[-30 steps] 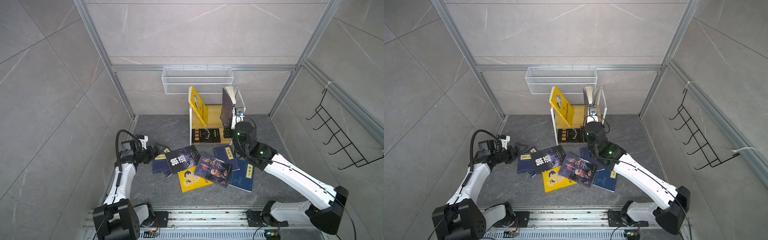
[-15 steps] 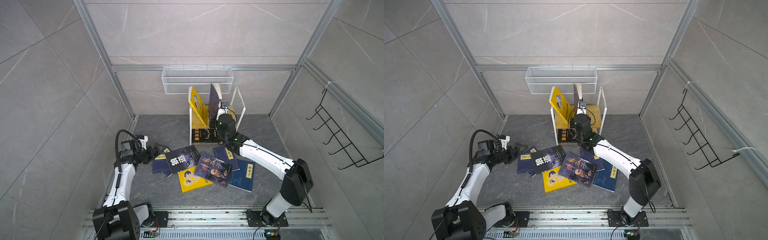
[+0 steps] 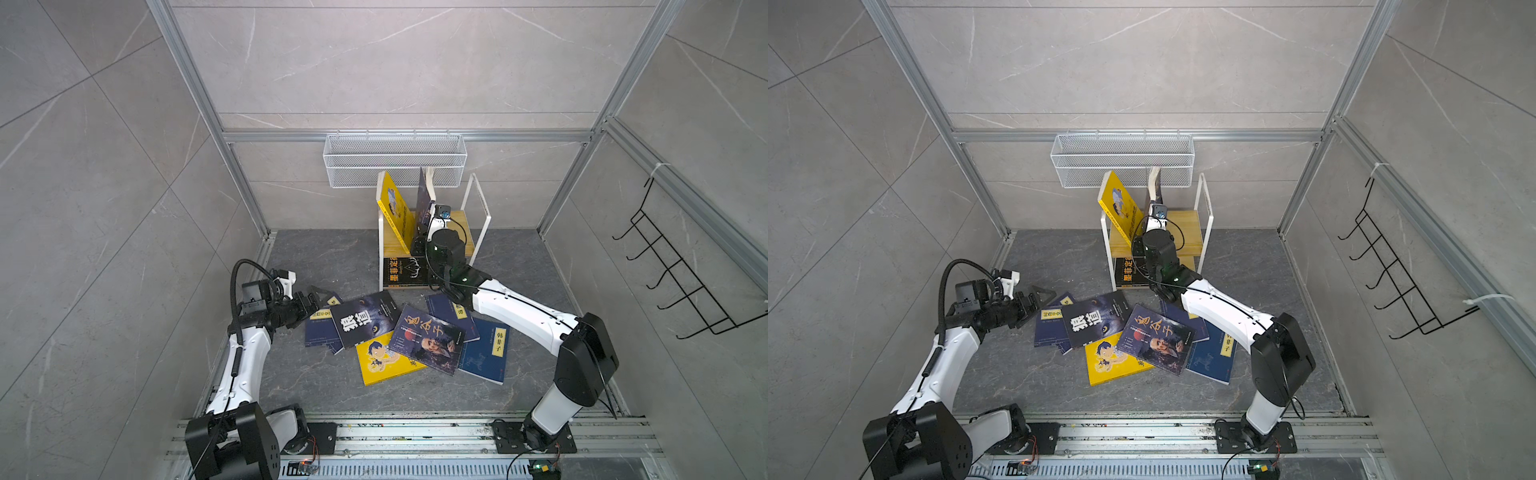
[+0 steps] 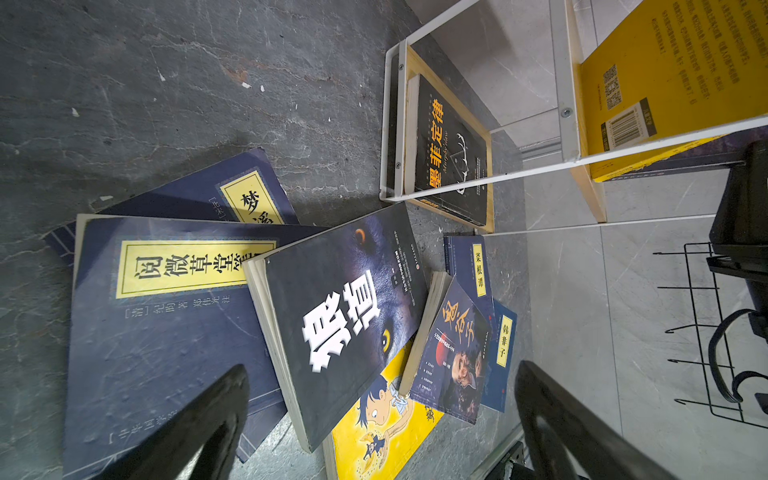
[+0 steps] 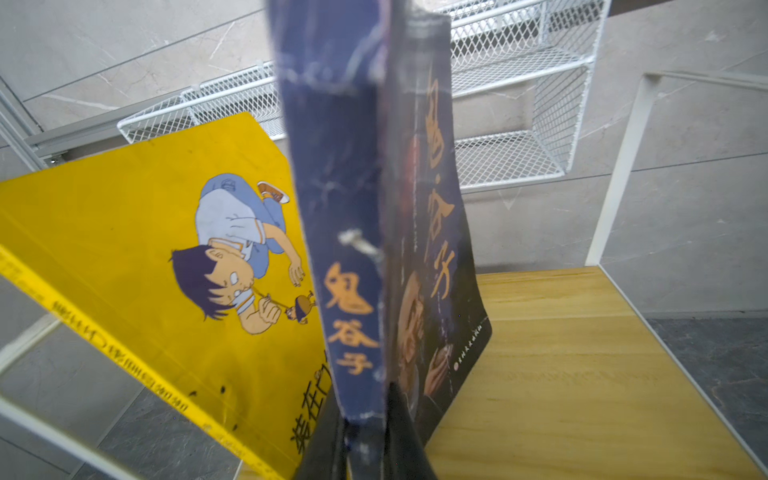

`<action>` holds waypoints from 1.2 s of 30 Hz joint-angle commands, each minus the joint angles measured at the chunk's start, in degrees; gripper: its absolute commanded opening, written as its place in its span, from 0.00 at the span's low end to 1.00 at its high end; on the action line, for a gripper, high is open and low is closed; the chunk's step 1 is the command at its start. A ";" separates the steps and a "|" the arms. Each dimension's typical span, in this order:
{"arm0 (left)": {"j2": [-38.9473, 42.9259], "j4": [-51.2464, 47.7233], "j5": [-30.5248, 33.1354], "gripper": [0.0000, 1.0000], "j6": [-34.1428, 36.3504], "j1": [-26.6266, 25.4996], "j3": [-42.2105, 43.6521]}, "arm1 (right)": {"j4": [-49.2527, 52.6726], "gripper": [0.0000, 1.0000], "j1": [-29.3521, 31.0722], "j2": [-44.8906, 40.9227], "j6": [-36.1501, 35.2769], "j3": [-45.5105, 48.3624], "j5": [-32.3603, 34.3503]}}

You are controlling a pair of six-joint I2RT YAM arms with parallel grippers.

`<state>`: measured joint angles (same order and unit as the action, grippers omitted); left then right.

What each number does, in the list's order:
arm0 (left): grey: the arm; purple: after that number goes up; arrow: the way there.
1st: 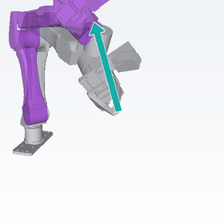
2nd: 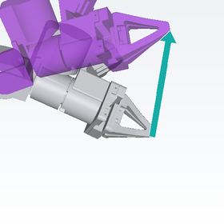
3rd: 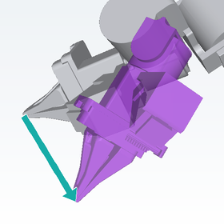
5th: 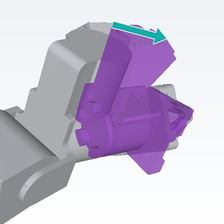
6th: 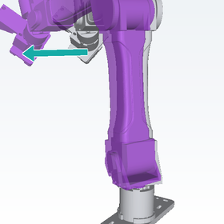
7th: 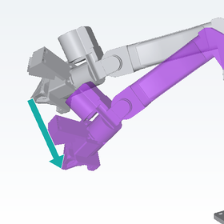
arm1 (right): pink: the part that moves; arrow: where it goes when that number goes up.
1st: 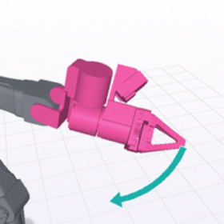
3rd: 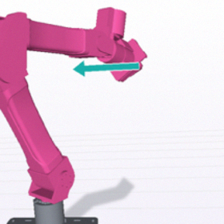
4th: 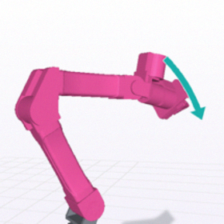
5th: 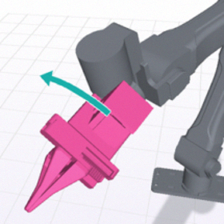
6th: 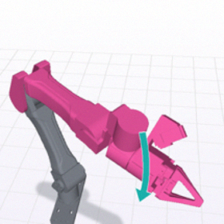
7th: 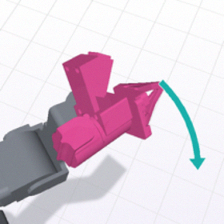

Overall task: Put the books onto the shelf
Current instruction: 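Stand the purple book on the shelf beside the yellow book, release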

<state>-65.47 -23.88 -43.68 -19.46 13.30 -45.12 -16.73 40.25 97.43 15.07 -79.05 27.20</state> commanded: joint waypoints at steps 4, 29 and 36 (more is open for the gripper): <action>1.15 1.15 -0.71 1.00 1.01 0.41 -0.85 | -0.50 0.00 1.74 1.76 -2.42 -3.03 -4.61; 0.87 2.15 -2.10 1.00 1.14 0.36 -0.23 | -2.61 0.00 0.11 8.74 -15.28 -8.23 -22.02; 0.61 2.50 -2.31 1.00 1.03 0.37 -0.07 | -1.29 0.06 0.13 7.87 -17.40 -7.27 -24.65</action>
<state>-65.41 -23.42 -44.16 -19.44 13.30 -45.10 -17.06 39.55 104.71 -0.49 -87.22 7.88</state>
